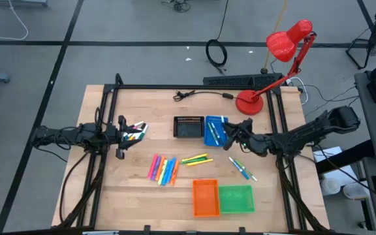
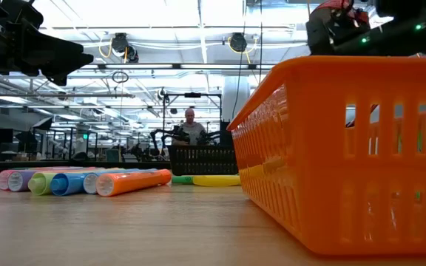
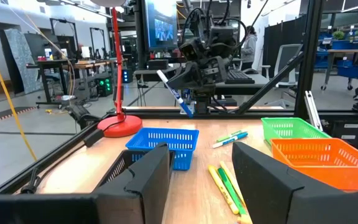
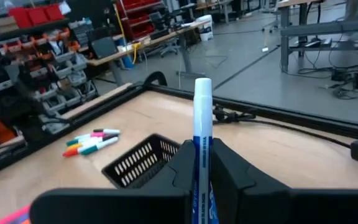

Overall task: Pick & Place Markers
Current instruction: Put the blue marker pen into the blue bin

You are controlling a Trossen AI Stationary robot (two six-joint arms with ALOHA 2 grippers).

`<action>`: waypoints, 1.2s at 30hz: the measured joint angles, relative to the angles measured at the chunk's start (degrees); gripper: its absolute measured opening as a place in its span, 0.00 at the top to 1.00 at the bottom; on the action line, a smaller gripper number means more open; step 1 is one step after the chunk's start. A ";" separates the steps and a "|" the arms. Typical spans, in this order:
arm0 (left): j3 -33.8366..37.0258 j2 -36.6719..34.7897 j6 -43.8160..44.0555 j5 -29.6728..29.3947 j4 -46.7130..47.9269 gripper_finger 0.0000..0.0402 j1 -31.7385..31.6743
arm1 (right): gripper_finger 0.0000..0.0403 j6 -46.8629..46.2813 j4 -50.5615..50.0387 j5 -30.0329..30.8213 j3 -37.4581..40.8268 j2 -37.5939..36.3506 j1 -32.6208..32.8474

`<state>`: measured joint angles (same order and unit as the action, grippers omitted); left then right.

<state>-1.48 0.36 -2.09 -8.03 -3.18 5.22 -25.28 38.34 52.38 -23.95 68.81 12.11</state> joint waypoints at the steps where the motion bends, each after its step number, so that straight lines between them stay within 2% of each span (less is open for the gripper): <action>1: 0.00 0.00 0.00 0.00 0.02 0.55 0.01 | 0.95 0.89 0.73 0.03 -0.41 0.72 -0.23; 5: 0.00 -0.02 0.00 0.00 0.00 0.55 0.00 | 0.95 5.88 -2.82 -0.08 -5.50 2.20 -0.41; 9: 0.00 -0.01 -0.02 0.00 0.02 0.55 0.02 | 0.95 5.35 -17.41 0.51 -12.76 2.85 -0.01; 11: 0.00 -0.02 -0.01 0.00 0.00 0.55 0.02 | 0.95 3.40 -21.45 1.65 -14.33 3.75 -0.01; 18: 0.00 -0.01 0.00 0.00 0.00 0.55 0.00 | 0.95 -1.16 -21.92 1.14 -13.15 7.82 -1.35; 22: 0.00 -0.01 -0.01 0.00 0.00 0.55 0.01 | 0.95 -1.37 -21.85 -1.69 -13.17 8.66 -2.72; 36: 0.00 -0.02 -0.02 0.00 0.00 0.55 0.00 | 0.95 -4.06 -25.35 -1.88 -13.15 10.43 -3.97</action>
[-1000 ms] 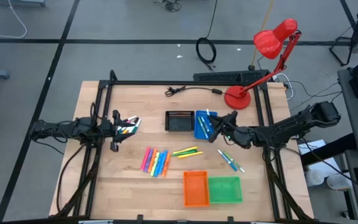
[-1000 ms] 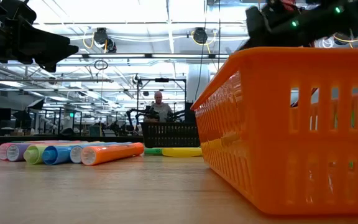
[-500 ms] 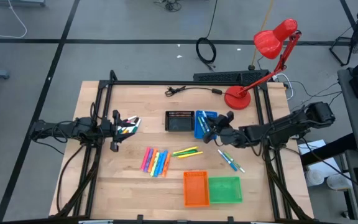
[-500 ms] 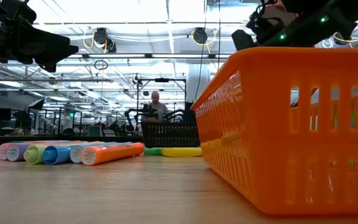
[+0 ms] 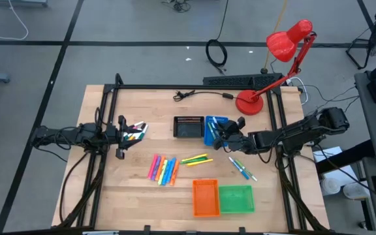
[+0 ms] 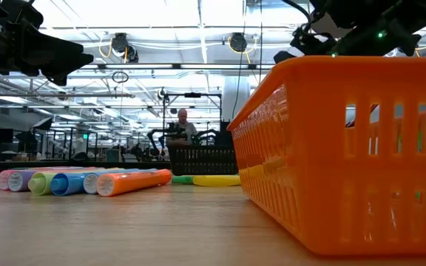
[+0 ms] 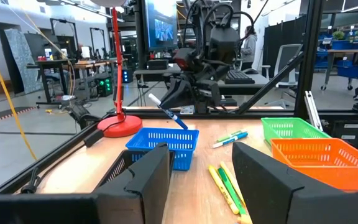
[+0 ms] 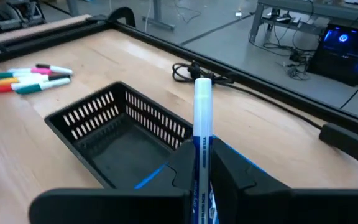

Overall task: Pick & Place Markers
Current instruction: Put the blue marker pen into the blue bin, then put the green marker pen into the blue bin

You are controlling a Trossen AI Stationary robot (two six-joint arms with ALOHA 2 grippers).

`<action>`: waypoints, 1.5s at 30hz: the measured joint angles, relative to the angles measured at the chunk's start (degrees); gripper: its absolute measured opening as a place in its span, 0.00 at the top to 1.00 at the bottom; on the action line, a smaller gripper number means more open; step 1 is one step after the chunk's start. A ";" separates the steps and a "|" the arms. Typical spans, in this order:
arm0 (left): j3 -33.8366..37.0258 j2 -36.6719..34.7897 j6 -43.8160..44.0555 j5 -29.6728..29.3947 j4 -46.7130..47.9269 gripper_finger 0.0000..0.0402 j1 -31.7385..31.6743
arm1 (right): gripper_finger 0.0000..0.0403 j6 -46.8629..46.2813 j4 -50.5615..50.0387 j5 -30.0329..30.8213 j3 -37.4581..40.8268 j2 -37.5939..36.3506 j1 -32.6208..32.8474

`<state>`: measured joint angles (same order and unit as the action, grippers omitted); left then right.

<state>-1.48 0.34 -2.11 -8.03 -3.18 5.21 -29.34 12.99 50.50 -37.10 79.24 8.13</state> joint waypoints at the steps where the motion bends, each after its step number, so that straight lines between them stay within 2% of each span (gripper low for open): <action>1: 0.00 0.02 0.01 0.00 0.00 0.55 0.00 | 0.95 -0.01 0.04 0.00 0.00 0.06 -0.20; 6: 0.00 0.00 0.00 0.00 0.00 0.55 0.00 | 0.95 -0.43 0.02 -2.78 0.00 0.31 -0.99; 18: 0.00 0.02 0.02 0.00 0.00 0.55 0.01 | 0.83 0.00 -0.11 -2.84 0.00 0.33 -1.02; 25: 0.00 0.02 0.00 0.00 0.00 0.55 0.02 | 0.80 0.32 -0.08 -2.84 0.00 0.33 -1.02; 27: 0.00 0.01 0.02 0.00 0.00 0.55 0.00 | 0.81 3.01 0.19 -3.82 0.00 0.15 -0.87; 29: 0.00 -0.01 0.02 0.00 0.00 0.55 0.01 | 0.81 8.33 0.86 -7.71 0.02 -0.87 -0.04; 32: 0.00 0.02 0.02 0.01 0.00 0.55 0.01 | 0.82 14.65 3.64 -13.11 0.02 -2.63 2.97; 36: 0.00 0.02 0.02 0.00 0.00 0.55 0.00 | 0.79 24.76 7.57 -14.51 -0.01 -3.63 10.37; 39: 0.00 0.02 0.01 0.00 0.00 0.55 0.00 | 0.73 27.12 7.70 -14.76 -0.84 -3.56 16.46; 42: 0.00 0.02 0.00 0.00 0.00 0.55 0.02 | 0.66 25.89 7.30 -13.79 -1.77 -3.47 21.31; 45: 0.00 0.02 0.00 0.00 0.00 0.55 0.02 | 0.58 24.87 1.46 -8.14 -2.83 -3.49 25.55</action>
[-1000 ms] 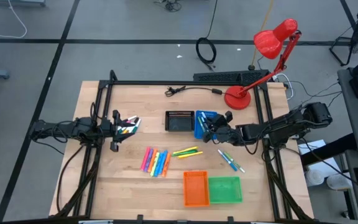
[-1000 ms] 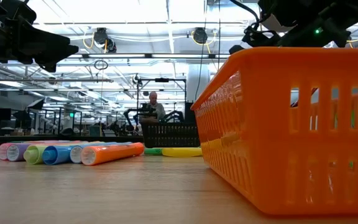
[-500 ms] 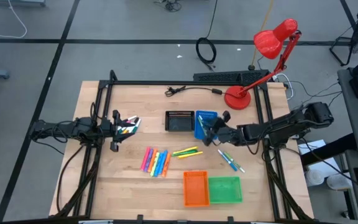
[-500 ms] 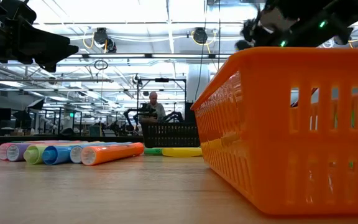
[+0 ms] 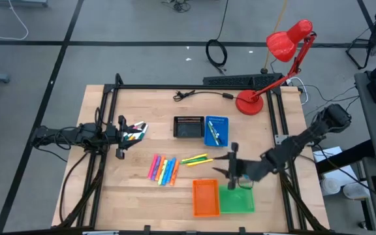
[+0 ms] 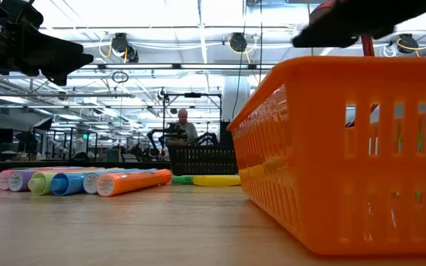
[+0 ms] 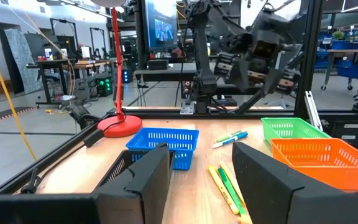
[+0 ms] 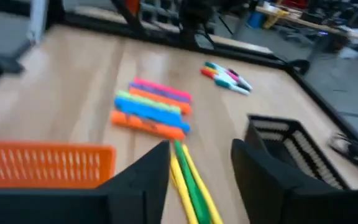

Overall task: Pick & Place Markers
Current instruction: Put the green marker pen into the blue bin

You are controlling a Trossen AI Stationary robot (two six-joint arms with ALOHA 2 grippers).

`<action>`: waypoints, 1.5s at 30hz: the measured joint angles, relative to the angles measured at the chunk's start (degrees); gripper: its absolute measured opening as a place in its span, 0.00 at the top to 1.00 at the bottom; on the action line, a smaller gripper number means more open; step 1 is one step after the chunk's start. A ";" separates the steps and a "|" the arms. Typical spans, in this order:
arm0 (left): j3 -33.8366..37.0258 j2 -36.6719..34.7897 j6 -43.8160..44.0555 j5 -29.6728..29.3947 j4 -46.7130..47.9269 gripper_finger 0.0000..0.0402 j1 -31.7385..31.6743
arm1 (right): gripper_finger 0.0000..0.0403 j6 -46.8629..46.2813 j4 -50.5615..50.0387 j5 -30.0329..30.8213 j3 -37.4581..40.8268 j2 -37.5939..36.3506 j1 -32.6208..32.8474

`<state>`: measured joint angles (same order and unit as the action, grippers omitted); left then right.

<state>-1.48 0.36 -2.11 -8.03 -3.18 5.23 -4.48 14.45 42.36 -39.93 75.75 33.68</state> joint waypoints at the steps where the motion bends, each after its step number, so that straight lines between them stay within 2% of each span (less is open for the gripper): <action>1: 0.00 -0.02 0.00 0.02 0.00 0.55 0.00 | 0.56 -1.43 -2.56 2.62 -0.22 -0.10 1.09; 3: 0.00 -0.02 0.00 0.00 0.00 0.55 -0.02 | 0.53 -6.29 -8.94 6.73 -0.65 -0.31 2.48; 5: 0.00 -0.02 0.00 0.00 0.00 0.55 0.00 | 0.50 -13.18 -16.24 6.57 -1.26 -1.26 2.81; 9: 0.00 -0.02 0.00 0.00 0.02 0.55 0.00 | 0.50 -26.61 -27.70 2.03 -2.00 -3.33 2.62; 14: 0.00 0.00 0.00 0.00 0.04 0.55 -0.02 | 0.53 -37.17 -38.22 -6.44 -1.92 -2.44 2.39; 20: 0.00 0.00 0.00 0.00 0.12 0.55 -0.01 | 0.56 -48.40 -47.41 -9.96 -1.89 -0.42 2.55; 28: 0.00 0.00 0.00 -0.01 0.02 0.55 -0.02 | 0.59 -56.14 -51.99 -12.73 -0.90 -0.38 2.83; 38: 0.00 0.00 0.00 0.00 0.02 0.55 -0.01 | 0.63 -63.97 -51.56 -22.70 6.45 -0.39 2.81; 45: 0.00 0.00 0.00 0.00 0.02 0.55 -0.02 | 0.64 -65.04 -50.73 -23.85 7.36 -0.51 2.79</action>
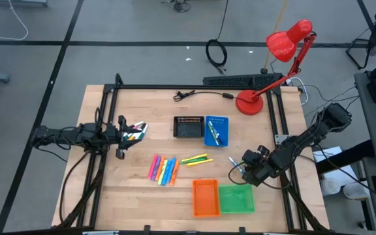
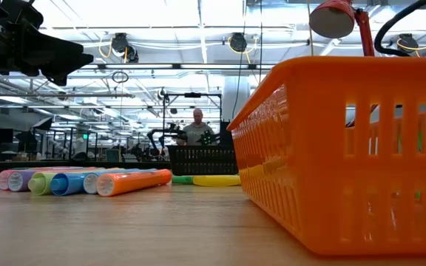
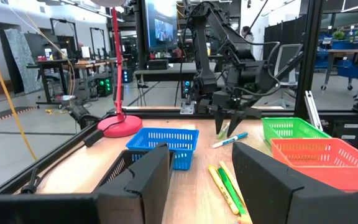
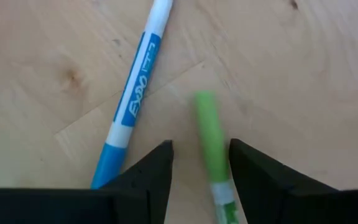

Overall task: Pick & Place Markers
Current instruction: Put the green marker pen into the blue bin

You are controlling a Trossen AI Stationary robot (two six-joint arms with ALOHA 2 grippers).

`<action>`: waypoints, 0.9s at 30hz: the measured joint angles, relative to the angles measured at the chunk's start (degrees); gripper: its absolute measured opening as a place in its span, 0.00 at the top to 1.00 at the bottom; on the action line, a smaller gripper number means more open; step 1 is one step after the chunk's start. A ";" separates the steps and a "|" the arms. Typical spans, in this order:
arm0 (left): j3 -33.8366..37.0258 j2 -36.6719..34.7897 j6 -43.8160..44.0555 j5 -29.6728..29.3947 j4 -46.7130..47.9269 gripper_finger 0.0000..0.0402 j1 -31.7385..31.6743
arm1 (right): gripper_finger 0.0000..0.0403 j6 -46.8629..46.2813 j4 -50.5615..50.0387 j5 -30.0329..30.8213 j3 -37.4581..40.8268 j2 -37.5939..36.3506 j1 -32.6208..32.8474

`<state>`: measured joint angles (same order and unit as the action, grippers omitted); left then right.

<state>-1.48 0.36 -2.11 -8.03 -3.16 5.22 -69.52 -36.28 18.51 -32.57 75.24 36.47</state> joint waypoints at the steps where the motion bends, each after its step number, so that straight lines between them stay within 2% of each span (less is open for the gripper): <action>1: 0.00 0.00 0.00 0.00 -0.02 0.55 0.00 | 0.64 0.20 -0.23 -0.02 0.01 0.00 -0.07; 8: 0.00 0.00 0.00 0.00 -0.02 0.55 0.00 | 0.72 1.02 -5.44 -0.23 -0.01 0.00 -0.09; 17: 0.00 0.00 0.00 0.00 0.00 0.55 0.02 | 0.95 1.71 -7.12 1.18 0.08 0.07 -0.07; 27: 0.00 0.00 0.01 0.00 -0.01 0.55 0.02 | 0.93 2.88 -4.25 3.88 0.40 -0.91 -0.11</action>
<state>-1.48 0.36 -2.10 -8.03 -3.16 5.23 -66.64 -40.53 22.40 -32.17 74.33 36.36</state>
